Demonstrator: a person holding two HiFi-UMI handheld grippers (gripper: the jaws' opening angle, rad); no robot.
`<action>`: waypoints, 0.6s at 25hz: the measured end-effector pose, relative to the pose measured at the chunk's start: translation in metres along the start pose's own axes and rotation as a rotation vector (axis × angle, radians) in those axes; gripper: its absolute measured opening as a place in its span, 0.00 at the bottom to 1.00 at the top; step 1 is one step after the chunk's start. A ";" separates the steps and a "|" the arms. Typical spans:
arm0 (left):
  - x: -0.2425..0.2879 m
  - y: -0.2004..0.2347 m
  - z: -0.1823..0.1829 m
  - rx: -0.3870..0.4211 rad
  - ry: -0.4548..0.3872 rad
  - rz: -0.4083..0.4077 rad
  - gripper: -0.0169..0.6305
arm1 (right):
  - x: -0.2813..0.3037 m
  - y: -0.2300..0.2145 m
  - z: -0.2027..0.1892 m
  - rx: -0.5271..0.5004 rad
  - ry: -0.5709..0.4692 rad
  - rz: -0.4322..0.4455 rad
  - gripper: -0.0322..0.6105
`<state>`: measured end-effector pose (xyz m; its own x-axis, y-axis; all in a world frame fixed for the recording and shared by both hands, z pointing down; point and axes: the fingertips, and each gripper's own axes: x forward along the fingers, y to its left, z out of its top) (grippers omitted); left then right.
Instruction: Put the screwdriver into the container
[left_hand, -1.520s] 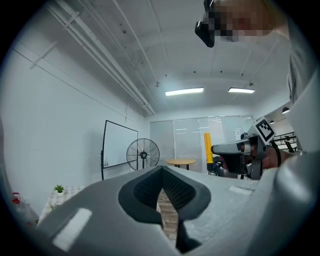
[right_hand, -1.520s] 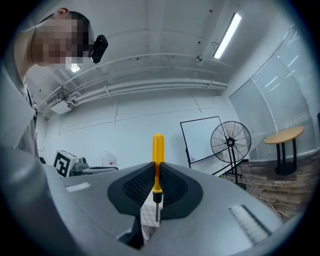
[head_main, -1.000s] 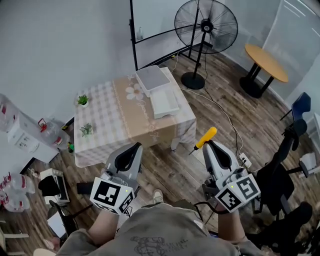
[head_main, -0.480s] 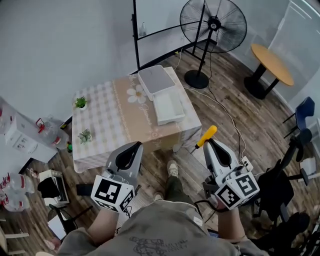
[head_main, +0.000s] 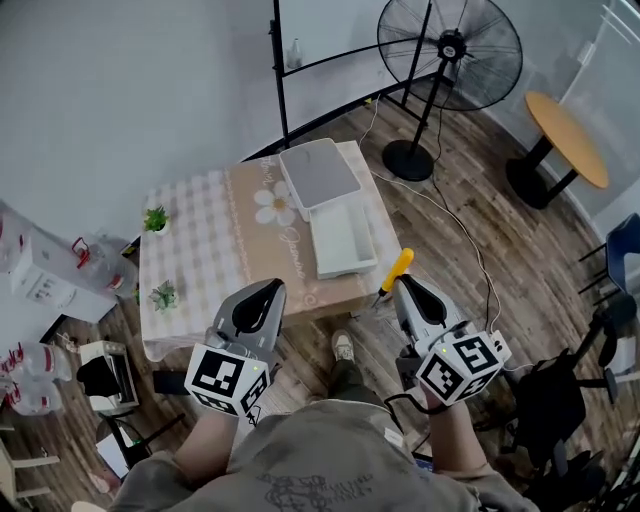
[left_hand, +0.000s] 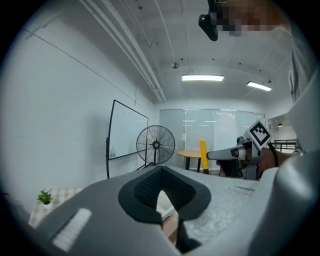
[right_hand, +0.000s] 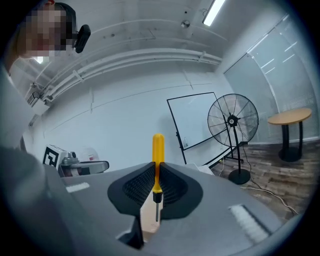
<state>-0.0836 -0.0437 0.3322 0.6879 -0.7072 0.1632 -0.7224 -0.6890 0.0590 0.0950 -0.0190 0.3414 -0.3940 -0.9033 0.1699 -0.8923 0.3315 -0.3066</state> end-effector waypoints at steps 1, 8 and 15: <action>0.011 0.006 -0.003 -0.004 0.017 0.009 0.03 | 0.011 -0.006 0.001 -0.004 0.011 0.007 0.13; 0.089 0.039 -0.027 -0.044 0.105 0.070 0.03 | 0.093 -0.061 -0.008 0.028 0.124 0.062 0.13; 0.155 0.074 -0.061 -0.094 0.185 0.141 0.03 | 0.173 -0.112 -0.057 0.082 0.294 0.093 0.13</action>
<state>-0.0348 -0.1946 0.4223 0.5615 -0.7484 0.3531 -0.8195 -0.5619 0.1124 0.1143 -0.1972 0.4589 -0.5308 -0.7485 0.3975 -0.8332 0.3750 -0.4064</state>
